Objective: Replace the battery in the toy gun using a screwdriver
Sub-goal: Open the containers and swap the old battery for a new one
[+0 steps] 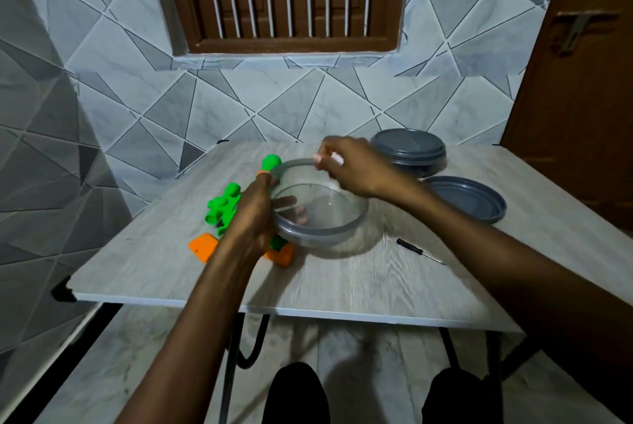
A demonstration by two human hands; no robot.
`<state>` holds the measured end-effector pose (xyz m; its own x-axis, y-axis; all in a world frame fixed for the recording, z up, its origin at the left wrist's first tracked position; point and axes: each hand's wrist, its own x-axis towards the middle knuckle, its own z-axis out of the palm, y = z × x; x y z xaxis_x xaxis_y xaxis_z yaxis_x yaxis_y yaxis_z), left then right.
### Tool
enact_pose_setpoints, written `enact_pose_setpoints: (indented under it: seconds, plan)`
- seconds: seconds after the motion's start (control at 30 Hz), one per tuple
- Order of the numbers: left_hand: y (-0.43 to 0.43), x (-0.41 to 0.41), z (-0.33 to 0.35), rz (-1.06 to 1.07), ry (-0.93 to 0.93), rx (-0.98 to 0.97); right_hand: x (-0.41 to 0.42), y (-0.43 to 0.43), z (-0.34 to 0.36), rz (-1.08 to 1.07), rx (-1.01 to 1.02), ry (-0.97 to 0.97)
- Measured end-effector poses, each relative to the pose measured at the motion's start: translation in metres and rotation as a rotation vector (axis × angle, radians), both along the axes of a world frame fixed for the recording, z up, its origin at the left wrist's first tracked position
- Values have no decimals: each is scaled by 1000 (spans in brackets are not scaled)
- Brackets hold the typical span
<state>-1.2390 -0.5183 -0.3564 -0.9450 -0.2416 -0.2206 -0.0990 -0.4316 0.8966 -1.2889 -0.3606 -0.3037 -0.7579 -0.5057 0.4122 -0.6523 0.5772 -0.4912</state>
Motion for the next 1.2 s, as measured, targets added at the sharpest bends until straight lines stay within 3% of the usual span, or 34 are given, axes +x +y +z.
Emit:
enact_pose_setpoints:
  seconds: [0.1,0.23,0.4,0.5,0.6,0.67,0.83,1.0,1.2]
  plan:
    - [14,-3,-1,8,16,35,11,-12,-15,69,438,121]
    - [23,-7,-9,100,45,20,5,-7,-26,99,600,73]
    - [37,-6,-8,127,49,27,6,22,-5,150,436,0]
    - [47,-6,-7,47,8,6,-2,53,1,76,129,-41]
    - [57,-10,-8,-4,-44,2,-14,90,-3,-154,-164,19]
    - [64,-13,-8,-27,-55,-1,-23,118,-15,-360,-106,28]
    - [79,-20,-13,-46,-55,3,-38,165,-67,-626,363,-126]
    - [84,-27,-17,-44,-59,11,-47,167,-85,-614,291,-141]
    - [80,-35,-19,-39,-39,5,-30,158,-44,-757,103,268]
